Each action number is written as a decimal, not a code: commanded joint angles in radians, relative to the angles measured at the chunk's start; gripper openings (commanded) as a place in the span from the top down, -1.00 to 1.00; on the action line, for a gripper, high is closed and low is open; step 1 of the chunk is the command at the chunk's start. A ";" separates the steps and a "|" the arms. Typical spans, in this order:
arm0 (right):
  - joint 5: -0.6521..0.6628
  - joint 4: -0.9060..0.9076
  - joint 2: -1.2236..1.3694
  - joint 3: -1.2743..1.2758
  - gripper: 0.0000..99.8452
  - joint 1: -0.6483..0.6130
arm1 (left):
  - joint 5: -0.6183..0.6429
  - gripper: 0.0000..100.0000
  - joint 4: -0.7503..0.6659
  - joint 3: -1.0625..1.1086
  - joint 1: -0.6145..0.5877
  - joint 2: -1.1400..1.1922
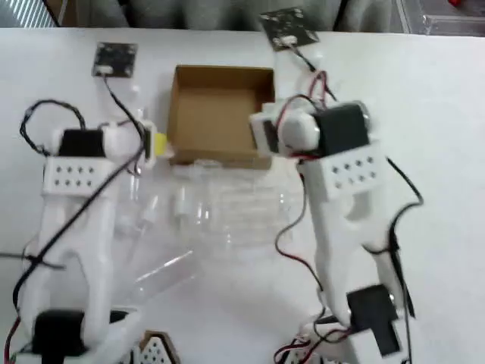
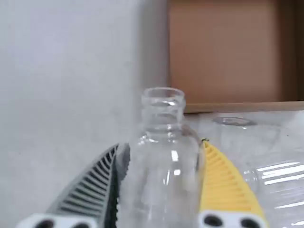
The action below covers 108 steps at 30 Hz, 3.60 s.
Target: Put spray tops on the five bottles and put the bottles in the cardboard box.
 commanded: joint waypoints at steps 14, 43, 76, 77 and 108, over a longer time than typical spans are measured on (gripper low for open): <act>0.002 -0.558 -0.237 0.313 0.97 0.036 | -0.011 0.84 -0.569 0.609 0.159 -0.653; -0.377 -1.221 -0.403 0.350 0.97 -0.151 | -0.009 0.85 -0.844 1.076 0.297 -1.144; -0.371 -1.434 -0.602 0.853 0.97 -0.199 | -0.009 0.85 -0.836 1.135 0.297 -1.210; -0.371 -1.434 -0.602 0.864 0.97 -0.199 | -0.009 0.85 -0.836 1.135 0.297 -1.210; -0.232 -1.055 -0.848 0.898 0.51 -0.493 | -0.009 0.85 -0.835 1.137 0.294 -1.210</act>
